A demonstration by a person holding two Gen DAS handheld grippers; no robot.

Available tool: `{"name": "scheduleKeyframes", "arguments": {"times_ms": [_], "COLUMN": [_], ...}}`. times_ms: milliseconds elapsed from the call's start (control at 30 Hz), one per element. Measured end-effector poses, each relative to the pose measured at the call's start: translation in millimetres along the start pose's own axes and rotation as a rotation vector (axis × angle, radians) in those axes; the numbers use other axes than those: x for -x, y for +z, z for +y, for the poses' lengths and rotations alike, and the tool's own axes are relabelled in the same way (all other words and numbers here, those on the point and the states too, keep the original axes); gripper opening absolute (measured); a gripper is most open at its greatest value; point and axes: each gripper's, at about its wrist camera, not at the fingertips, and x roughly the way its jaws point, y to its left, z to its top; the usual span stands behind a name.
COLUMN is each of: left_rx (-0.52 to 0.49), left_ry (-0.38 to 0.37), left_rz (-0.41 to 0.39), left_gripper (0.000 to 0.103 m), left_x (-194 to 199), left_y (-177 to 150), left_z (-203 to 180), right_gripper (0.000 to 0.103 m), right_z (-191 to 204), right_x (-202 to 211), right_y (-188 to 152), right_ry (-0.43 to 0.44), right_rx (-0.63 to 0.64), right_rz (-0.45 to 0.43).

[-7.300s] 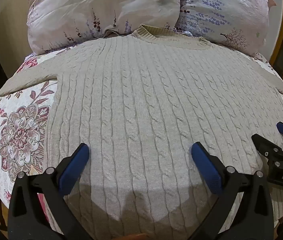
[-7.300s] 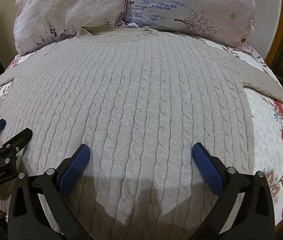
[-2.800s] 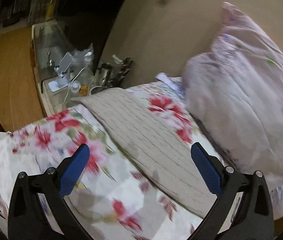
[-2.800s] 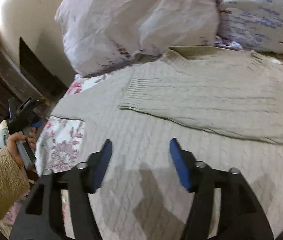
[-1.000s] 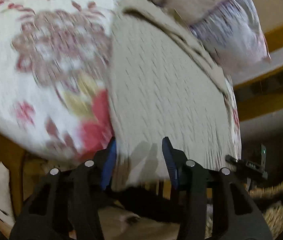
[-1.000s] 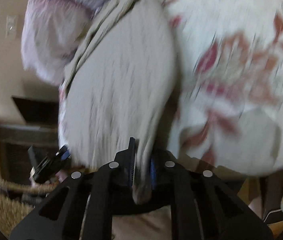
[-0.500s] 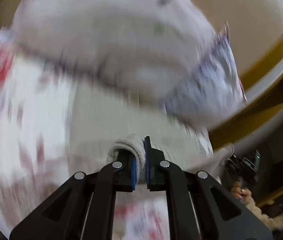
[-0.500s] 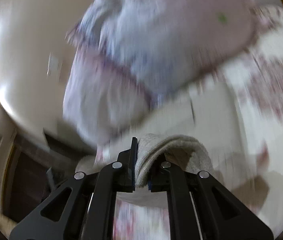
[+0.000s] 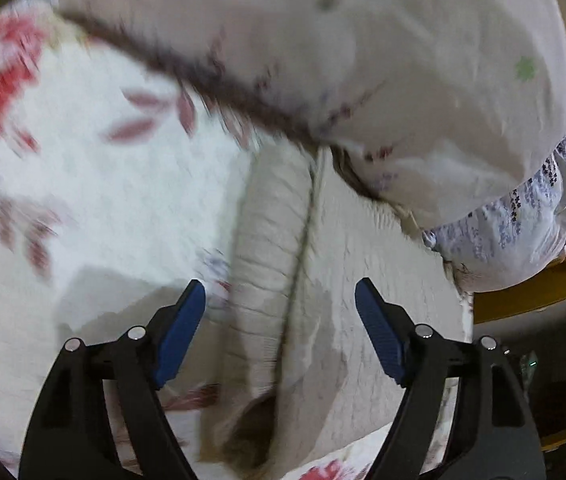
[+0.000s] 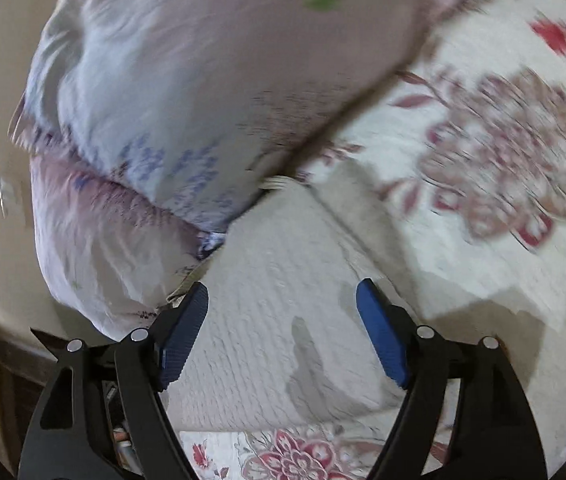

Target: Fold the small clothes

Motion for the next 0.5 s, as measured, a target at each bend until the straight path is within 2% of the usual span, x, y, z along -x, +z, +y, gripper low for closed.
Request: {"name": "scheduleKeyframes", "arguments": {"times_ms": [33, 67, 133, 200, 300, 433, 467, 500], "left_rx": [-0.008, -0.008, 0.059, 0.119, 0.111, 0.012, -0.007, -0.015], "left_ry": [0.007, -0.024, -0.042, -0.086, -0.205, -0.425, -0.497, -0.528], "left_rz": [-0.042, -0.038, -0.031, -0.054, -0.090, -0.068, -0.043, -0.020], "left_gripper": [0.072, 0.051, 0.020, 0.018, 0.016, 0.016, 0.016, 0.016], "left_x": [-1.0, -7.0, -15.8, -11.7, 3.9, -7.9, -23.6, -34.1], "left_y": [-3.6, -8.3, -14.7, -22.3, -28.7, -41.3, -45.9, -48.9], "left_z": [-3.4, -5.9, -5.3, -12.3, -51.5, -155.1, -191.1, -210.5], "right_gripper": [0.078, 0.078, 0.078, 0.078, 0.078, 0.078, 0.078, 0.078], "right_z": [-2.9, -5.4, -8.3, -12.0, -14.1, -20.9, -22.2, -23.1], "right_x": [0.2, 0.7, 4.1, 9.9, 21.3, 47.4, 51.6, 55.6], "right_y": [-3.3, -4.1, -5.7, -3.4, 3.0, 23.4, 27.9, 32.7], "right_ry": [0.000, 0.003, 0.010, 0.013, 0.009, -0.002, -0.003, -0.006], "right_rx": [-0.002, 0.000, 0.015, 0.033, 0.052, 0.078, 0.076, 0.073], "right_rz": [0.004, 0.009, 0.023, 0.038, 0.032, -0.017, -0.026, -0.037]}}
